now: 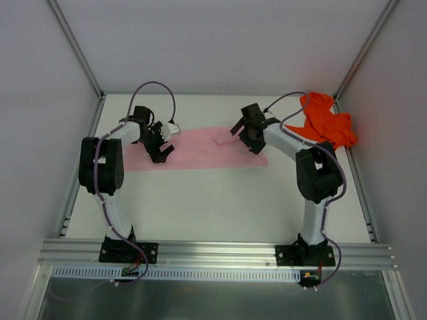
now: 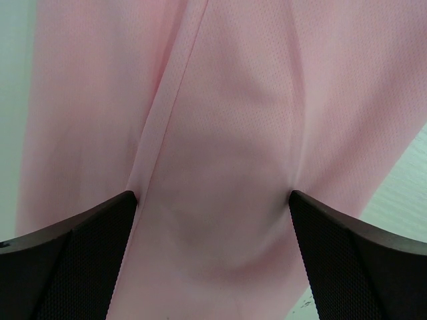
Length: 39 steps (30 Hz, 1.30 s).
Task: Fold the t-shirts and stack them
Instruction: Rotate the tshirt 90 degrees
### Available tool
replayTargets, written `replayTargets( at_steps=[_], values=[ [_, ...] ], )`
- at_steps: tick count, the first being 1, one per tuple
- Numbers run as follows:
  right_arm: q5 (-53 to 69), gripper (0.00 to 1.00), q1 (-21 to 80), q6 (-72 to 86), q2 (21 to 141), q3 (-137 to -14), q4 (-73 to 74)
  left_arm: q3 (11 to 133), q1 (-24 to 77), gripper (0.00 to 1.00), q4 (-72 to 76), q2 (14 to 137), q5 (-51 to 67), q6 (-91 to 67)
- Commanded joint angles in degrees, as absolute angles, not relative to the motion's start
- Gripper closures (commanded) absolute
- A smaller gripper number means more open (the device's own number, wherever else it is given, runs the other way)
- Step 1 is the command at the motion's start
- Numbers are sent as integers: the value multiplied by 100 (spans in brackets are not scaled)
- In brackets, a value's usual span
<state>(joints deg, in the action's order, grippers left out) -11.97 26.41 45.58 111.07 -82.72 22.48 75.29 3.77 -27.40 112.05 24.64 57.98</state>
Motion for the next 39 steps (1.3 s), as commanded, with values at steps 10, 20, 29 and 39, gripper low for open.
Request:
replayTargets(
  at_steps=[10,20,29,39],
  values=[
    [-2101,4,2734,4957,11891,-9009,2549,7585,896,1,-3383,11136,1756,3825],
    [-2276,4,2505,4580,12199,-9307,2760,7612,896,1,-3234,10091,2654,3506],
    [-2110,4,2329,4289,12357,-9536,2690,7417,879,1,-3006,10712,2040,4376],
    [-1960,4,2338,4254,12542,-9711,2558,7909,782,1,-3243,11478,1899,4281]
  ],
)
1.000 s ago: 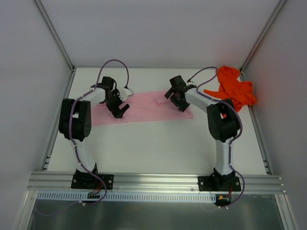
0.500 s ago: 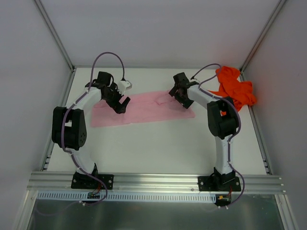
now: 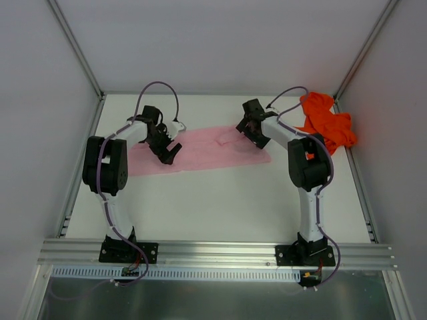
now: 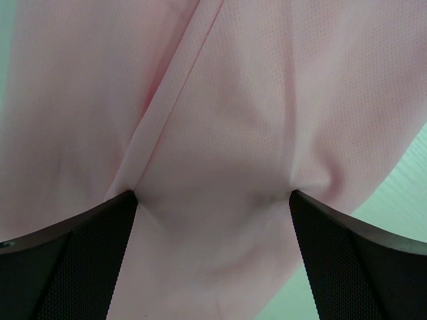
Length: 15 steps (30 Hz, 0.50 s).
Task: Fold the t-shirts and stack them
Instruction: Rotate the tshirt 90 degrees
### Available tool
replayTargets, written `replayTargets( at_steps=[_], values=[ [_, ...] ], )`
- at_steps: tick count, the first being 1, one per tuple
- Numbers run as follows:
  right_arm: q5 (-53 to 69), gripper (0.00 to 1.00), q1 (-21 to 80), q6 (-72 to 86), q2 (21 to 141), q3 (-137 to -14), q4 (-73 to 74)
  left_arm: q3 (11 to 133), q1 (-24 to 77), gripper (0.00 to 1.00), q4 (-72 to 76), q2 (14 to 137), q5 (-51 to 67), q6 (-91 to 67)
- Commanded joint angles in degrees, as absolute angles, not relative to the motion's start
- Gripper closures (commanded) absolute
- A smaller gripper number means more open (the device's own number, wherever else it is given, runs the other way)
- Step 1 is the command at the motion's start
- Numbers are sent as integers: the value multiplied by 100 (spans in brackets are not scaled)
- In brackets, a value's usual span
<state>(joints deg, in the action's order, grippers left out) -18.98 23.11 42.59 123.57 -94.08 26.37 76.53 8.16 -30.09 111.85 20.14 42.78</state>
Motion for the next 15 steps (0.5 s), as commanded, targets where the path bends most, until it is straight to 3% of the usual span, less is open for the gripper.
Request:
replayTargets(
  at_steps=[1,6,15],
  values=[
    [-1951,4,2338,4219,12638,-9842,2566,7919,782,1,-3321,11531,1916,4132],
    [-1995,4,2329,3956,12919,-10379,2628,7796,800,1,-3454,11347,2048,3210],
    [-1714,4,2329,3797,13500,-11136,2690,7323,1221,1,-3911,10847,1098,1102]
  ],
)
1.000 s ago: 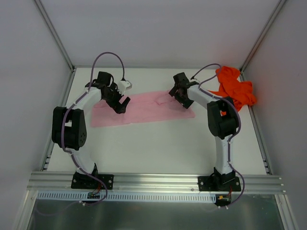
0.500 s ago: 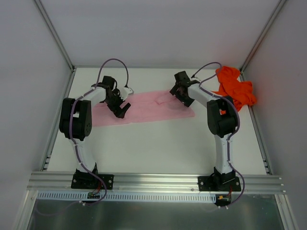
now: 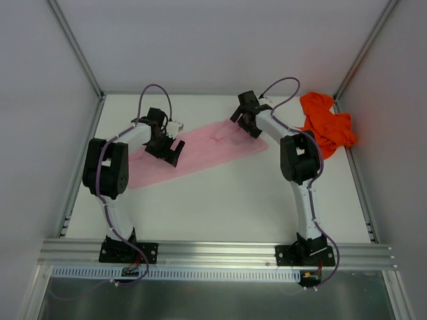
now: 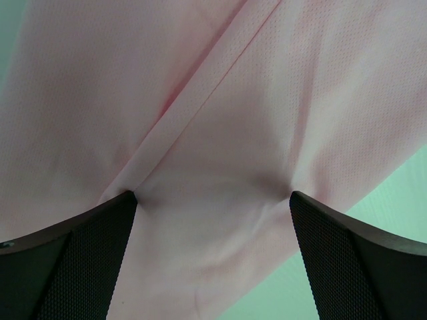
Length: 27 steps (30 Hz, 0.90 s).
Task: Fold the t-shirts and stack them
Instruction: Rotate the tshirt 90 degrees
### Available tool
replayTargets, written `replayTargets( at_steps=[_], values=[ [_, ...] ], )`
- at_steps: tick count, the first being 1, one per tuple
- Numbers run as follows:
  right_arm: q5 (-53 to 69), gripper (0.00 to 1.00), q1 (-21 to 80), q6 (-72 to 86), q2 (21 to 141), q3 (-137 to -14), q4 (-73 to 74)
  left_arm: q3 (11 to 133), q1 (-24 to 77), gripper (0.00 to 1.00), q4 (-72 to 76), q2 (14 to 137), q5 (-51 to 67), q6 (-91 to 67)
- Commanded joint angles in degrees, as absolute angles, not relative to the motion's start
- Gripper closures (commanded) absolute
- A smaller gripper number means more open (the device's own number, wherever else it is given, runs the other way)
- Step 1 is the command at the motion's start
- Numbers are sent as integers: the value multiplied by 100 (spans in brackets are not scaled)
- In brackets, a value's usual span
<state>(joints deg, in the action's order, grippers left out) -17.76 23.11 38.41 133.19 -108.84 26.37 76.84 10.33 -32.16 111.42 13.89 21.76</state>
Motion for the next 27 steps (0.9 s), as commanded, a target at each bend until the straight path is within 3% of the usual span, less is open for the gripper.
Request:
replayTargets(
  at_steps=[1,17,27],
  values=[
    [-1705,4,2329,3779,13517,-11179,2689,7260,1256,1,-3911,10802,1107,916],
    [-1328,4,2540,3428,14150,-12110,2514,6179,2935,1,-3051,10003,695,-2353],
    [-1072,4,3015,3401,14730,-12866,2417,6380,3366,1,-3021,9976,265,-2936]
  ],
)
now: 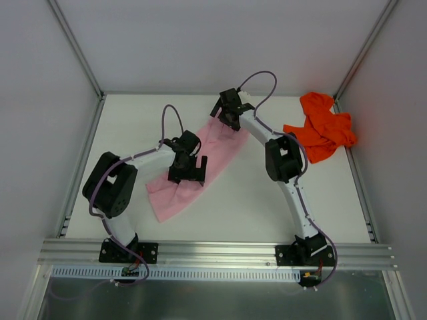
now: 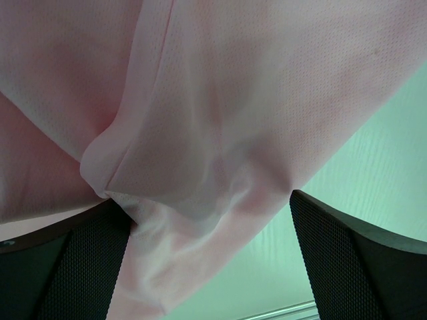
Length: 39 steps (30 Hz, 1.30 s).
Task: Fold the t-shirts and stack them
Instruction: Rotate the tshirt 90 degrees
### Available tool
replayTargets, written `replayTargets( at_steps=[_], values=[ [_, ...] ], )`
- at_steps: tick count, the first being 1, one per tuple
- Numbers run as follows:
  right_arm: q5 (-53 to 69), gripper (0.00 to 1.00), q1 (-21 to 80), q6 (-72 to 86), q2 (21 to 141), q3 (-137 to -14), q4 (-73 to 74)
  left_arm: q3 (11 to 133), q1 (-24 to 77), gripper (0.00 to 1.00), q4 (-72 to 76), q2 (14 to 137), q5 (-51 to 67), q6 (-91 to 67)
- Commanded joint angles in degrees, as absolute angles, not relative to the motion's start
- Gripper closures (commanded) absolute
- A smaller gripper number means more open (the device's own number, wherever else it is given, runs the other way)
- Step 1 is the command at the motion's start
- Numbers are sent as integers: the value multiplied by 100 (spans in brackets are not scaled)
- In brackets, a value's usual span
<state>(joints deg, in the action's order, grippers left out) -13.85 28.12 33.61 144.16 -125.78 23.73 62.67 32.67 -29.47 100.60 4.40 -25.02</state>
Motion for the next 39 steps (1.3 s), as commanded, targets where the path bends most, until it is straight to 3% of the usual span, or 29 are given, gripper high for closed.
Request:
replayTargets(
  at_steps=[1,9,13,19,23,28,39],
  values=[
    [-1064,4,3015,3401,14748,-12893,2391,6416,3358,1,-3171,9889,133,-2918],
    [-670,4,2786,2427,14616,-13666,1838,6152,3366,1,-3955,8649,-1186,-2602],
    [-369,4,2777,1943,13820,-13843,2029,6354,3366,1,-3973,8455,-1406,-2023],
    [-1246,4,2926,1872,12395,-12213,2847,5801,3331,1,-3210,8674,-924,-1671],
    [-1503,4,2971,2170,12094,-11297,3251,5669,3235,1,-2936,8859,-721,-1521],
    [-1354,4,3155,2250,12339,-10925,3208,5441,3076,1,-2725,8973,-545,-1380],
    [-985,4,3226,2522,13463,-11531,3331,5309,3015,1,-3006,9553,8,-1933]
  ],
)
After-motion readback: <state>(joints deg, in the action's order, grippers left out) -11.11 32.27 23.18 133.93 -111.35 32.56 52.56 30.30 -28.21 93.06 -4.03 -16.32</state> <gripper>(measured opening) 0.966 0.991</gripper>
